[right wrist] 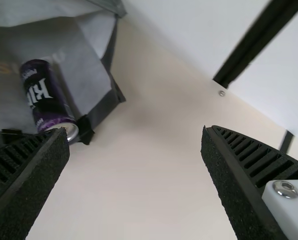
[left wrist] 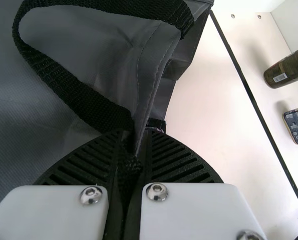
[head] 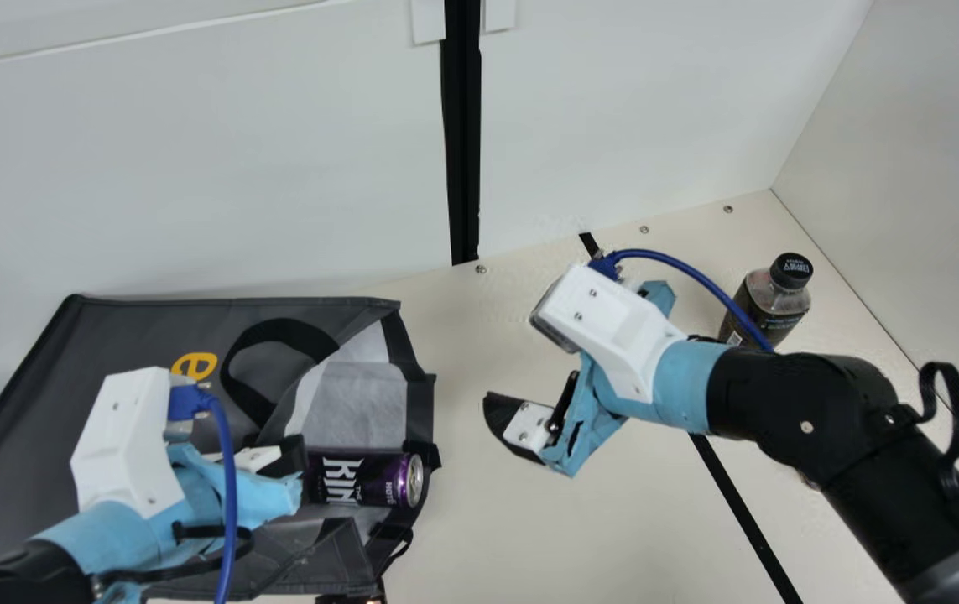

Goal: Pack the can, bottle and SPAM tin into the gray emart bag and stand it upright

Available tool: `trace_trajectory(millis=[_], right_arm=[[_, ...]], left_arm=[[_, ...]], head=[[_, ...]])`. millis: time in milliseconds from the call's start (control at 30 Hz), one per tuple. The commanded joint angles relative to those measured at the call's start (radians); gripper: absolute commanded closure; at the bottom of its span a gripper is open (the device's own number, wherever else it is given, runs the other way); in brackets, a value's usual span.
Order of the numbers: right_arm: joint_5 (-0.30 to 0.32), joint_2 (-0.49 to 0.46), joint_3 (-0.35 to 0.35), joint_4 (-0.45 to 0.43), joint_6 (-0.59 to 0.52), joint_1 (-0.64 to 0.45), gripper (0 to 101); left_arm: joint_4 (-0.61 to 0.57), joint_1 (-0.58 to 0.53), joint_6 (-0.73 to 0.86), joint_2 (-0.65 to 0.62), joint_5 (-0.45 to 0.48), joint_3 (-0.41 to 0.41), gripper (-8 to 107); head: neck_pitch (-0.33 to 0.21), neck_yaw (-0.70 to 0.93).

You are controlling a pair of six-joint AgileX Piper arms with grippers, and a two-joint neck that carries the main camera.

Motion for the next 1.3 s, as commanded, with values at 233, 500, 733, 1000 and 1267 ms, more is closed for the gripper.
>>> trace_trajectory(millis=[233, 500, 733, 1000, 1267], right_arm=[[0.011, -0.061, 0.004, -0.142, 0.156, -0.024, 6], [0.039, -0.110, -0.004, -0.241, 0.273, -0.056, 6], [0.070, -0.152, -0.010, -0.331, 0.378, -0.088, 6], [0.117, -0.203, -0.012, -0.439, 0.511, -0.116, 6], [0.184, -0.240, -0.025, -0.540, 0.642, -0.121, 6]], left_arm=[[0.000, 0.000, 0.000, 0.000, 0.000, 0.000, 107], [0.000, 0.000, 0.000, 0.000, 0.000, 0.000, 107], [0.000, 0.000, 0.000, 0.000, 0.000, 0.000, 107], [0.000, 0.000, 0.000, 0.000, 0.000, 0.000, 107], [0.000, 0.000, 0.000, 0.000, 0.000, 0.000, 107]], head=[[-0.023, -0.001], [-0.023, -0.001], [-0.023, -0.001], [-0.023, -0.001], [-0.023, -0.001]])
